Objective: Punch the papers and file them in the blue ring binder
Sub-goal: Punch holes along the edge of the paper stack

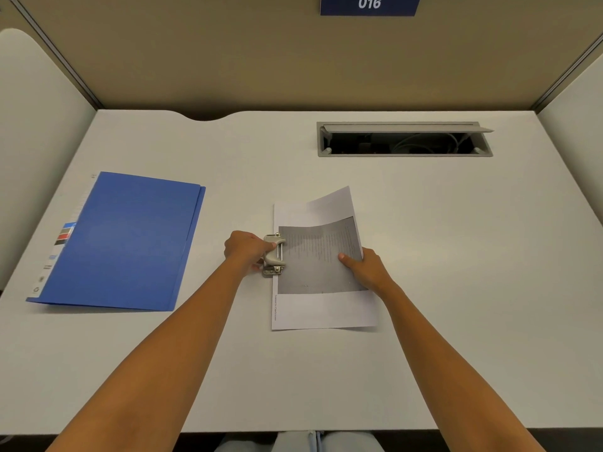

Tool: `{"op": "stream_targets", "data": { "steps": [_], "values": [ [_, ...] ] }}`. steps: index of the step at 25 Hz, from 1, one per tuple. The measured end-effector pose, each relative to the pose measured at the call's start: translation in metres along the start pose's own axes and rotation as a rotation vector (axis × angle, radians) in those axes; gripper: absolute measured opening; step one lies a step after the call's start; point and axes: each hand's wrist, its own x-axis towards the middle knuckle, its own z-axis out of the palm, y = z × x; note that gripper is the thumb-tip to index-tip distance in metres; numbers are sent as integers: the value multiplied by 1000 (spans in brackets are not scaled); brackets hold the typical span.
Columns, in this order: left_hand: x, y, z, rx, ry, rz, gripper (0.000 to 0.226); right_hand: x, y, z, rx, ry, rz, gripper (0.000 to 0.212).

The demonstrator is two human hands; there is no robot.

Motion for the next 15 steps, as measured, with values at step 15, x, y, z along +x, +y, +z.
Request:
{"op": "stream_targets", "data": {
  "steps": [15],
  "values": [
    [13,3,46,439,164,677,57,26,-1,-32,-114,129,84,49]
  ]
}}
